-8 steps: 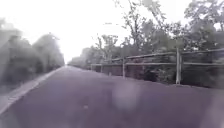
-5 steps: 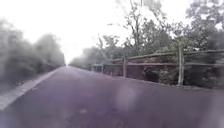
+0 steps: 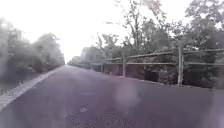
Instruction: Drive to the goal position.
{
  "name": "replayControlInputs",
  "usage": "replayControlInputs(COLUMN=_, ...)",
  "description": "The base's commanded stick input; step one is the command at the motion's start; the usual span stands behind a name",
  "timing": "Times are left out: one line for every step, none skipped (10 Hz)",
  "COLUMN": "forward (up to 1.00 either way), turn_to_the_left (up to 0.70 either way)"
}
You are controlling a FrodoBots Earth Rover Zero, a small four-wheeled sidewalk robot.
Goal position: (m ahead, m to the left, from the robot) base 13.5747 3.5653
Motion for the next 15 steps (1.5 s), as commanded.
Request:
replayControlInputs(forward=0.7, turn_to_the_left=0.35)
replayControlInputs(forward=0.7, turn_to_the_left=0.35)
replayControlInputs(forward=0.7, turn_to_the_left=0.35)
replayControlInputs(forward=0.7, turn_to_the_left=0.35)
replayControlInputs(forward=0.7, turn_to_the_left=0.35)
replayControlInputs(forward=0.7, turn_to_the_left=0.35)
replayControlInputs(forward=0.7, turn_to_the_left=0.35)
replayControlInputs(forward=0.7, turn_to_the_left=0.35)
replayControlInputs(forward=0.7, turn_to_the_left=0.35)
replayControlInputs(forward=0.7, turn_to_the_left=0.03)
replayControlInputs(forward=0.7, turn_to_the_left=0.0)
replayControlInputs(forward=0.7, turn_to_the_left=0.0)
replayControlInputs(forward=0.7, turn_to_the_left=0.0)
replayControlInputs(forward=0.7, turn_to_the_left=0.0)
replayControlInputs(forward=0.7, turn_to_the_left=0.0)
